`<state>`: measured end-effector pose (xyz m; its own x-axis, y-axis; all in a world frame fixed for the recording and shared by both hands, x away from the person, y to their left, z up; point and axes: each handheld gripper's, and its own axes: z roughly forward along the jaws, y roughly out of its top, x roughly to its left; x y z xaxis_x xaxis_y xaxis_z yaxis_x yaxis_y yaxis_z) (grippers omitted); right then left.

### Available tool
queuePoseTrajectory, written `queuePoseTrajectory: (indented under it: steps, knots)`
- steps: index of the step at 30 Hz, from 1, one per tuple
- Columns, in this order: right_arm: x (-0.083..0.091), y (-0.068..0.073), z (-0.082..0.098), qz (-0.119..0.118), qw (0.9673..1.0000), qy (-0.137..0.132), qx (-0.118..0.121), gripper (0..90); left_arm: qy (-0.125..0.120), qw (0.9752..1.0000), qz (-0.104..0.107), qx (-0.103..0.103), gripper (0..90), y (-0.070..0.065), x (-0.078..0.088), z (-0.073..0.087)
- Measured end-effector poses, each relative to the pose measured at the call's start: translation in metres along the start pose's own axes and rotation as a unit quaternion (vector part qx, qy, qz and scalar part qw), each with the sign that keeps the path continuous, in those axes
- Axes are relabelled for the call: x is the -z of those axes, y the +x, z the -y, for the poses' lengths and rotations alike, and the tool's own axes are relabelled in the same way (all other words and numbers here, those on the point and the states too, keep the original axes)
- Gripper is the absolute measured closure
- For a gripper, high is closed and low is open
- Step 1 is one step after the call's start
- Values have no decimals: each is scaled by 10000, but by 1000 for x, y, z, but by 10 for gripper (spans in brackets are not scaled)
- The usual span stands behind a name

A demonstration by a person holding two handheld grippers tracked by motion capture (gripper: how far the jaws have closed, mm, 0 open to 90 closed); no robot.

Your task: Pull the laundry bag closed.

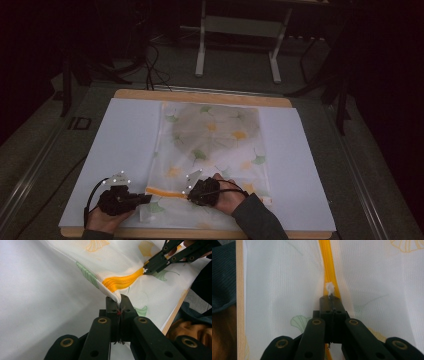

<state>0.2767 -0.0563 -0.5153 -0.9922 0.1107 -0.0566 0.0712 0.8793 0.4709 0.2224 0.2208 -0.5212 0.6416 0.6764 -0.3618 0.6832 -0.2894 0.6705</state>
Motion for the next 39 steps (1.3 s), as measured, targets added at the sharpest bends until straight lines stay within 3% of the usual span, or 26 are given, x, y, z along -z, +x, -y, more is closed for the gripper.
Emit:
queuePoseTrajectory:
  steps: [39]
  knots:
    - [15, -1, 26, 93, 9998, 105, -159, 900, -4, 10000, 4, -1, 886, 1, 1, 1]
